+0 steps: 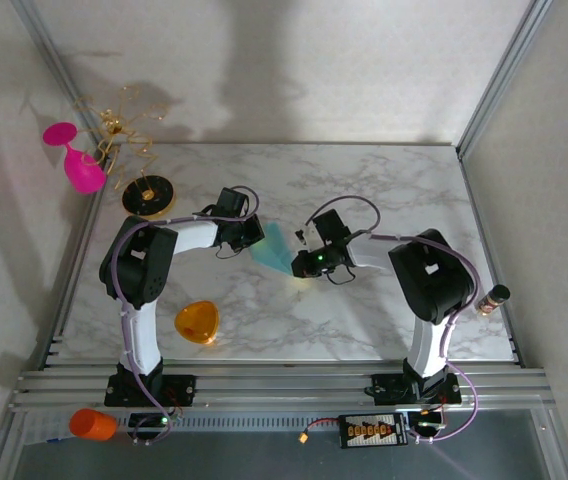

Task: Fold a paper plane with a square sheet of paper (pick it up from the middle)
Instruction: Fourth fold the wing at the center of the table.

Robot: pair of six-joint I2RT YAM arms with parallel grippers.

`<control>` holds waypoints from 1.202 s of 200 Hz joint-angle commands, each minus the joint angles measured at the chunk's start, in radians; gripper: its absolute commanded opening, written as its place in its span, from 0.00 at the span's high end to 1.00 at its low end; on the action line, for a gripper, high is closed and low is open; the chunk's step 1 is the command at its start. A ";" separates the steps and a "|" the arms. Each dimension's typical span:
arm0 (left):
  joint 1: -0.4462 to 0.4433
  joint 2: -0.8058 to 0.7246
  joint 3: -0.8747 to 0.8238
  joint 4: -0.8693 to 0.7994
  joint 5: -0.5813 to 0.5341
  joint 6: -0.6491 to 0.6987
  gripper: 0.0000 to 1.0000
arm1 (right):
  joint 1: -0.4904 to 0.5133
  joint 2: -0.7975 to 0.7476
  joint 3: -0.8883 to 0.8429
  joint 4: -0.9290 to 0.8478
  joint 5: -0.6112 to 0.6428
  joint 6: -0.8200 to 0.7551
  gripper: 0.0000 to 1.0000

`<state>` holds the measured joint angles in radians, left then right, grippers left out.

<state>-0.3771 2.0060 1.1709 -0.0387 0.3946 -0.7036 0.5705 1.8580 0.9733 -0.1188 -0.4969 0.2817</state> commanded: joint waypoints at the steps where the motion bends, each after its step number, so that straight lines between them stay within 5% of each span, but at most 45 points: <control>1: 0.010 0.061 -0.034 -0.136 -0.098 0.013 0.95 | -0.013 -0.037 -0.080 -0.107 0.031 0.022 0.95; 65: 0.007 0.053 -0.028 -0.121 -0.060 0.023 0.95 | -0.006 -0.156 -0.007 0.006 -0.043 0.058 0.92; 105: 0.006 0.053 -0.030 -0.115 -0.057 0.021 0.95 | 0.004 -0.029 0.100 -0.021 0.048 0.048 0.93; 178: 0.006 0.035 0.018 -0.140 -0.032 0.050 0.94 | 0.020 0.097 0.140 -0.034 0.033 0.024 0.94; 240: -0.046 -0.082 0.020 -0.082 0.023 0.078 0.87 | 0.021 0.133 0.130 -0.110 0.178 0.029 0.96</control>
<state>-0.3859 1.9995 1.2026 -0.1040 0.3992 -0.6533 0.5865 1.9423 1.1065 -0.1490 -0.4366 0.3252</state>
